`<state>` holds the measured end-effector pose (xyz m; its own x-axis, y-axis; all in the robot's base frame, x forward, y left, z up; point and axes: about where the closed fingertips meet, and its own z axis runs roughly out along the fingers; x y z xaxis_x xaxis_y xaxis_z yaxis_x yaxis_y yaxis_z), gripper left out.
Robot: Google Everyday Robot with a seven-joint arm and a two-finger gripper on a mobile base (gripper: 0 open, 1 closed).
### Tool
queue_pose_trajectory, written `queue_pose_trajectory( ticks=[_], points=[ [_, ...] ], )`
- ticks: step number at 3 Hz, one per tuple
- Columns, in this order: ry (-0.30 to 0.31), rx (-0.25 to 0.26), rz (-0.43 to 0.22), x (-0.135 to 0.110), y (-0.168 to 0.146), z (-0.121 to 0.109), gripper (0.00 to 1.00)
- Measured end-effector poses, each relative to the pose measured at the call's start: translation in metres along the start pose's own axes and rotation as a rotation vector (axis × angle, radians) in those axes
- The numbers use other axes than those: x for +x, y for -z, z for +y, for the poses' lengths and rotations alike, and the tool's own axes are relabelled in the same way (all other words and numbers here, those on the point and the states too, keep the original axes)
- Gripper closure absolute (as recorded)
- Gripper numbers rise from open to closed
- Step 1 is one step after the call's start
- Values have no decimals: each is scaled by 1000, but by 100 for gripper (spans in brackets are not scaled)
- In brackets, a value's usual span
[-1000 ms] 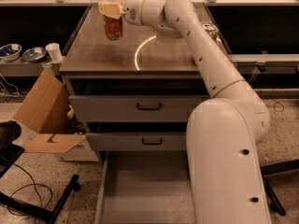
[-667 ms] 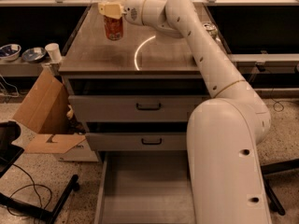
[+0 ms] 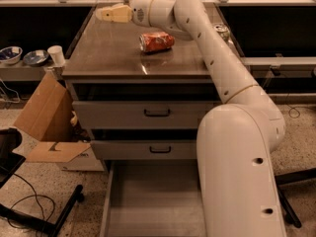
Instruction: Pick coke can from bottom drawer and place on counter
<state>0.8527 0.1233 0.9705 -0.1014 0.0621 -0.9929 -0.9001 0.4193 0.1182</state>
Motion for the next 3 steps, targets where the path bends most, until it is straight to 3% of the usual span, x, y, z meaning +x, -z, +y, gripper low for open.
queue_pose_trajectory(
  ticks=[2,3],
  points=[
    [6,18,24,-8,8,-1,0],
    [69,98,187,-55,46,16,0]
  ],
)
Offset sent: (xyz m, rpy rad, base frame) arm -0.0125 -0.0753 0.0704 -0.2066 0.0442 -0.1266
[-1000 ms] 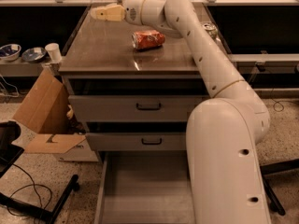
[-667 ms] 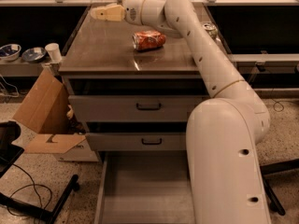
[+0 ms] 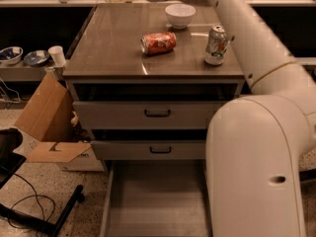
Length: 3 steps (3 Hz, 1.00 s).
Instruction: Pick coke can from bottom drawer and place on counter
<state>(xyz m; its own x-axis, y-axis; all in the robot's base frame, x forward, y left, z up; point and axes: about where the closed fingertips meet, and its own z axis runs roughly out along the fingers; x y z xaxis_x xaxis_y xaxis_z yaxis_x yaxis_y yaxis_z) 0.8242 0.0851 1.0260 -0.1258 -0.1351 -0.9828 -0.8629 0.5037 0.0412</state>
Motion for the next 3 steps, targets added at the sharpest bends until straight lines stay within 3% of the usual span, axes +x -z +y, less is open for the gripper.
queue_pose_trajectory(
  ticks=[1,2,3],
  points=[
    [60,114,207,-32,66,14,0],
    [43,360,361,-56,180,-3,0],
    [-69,621,360,-61,314,-12,0]
  ],
)
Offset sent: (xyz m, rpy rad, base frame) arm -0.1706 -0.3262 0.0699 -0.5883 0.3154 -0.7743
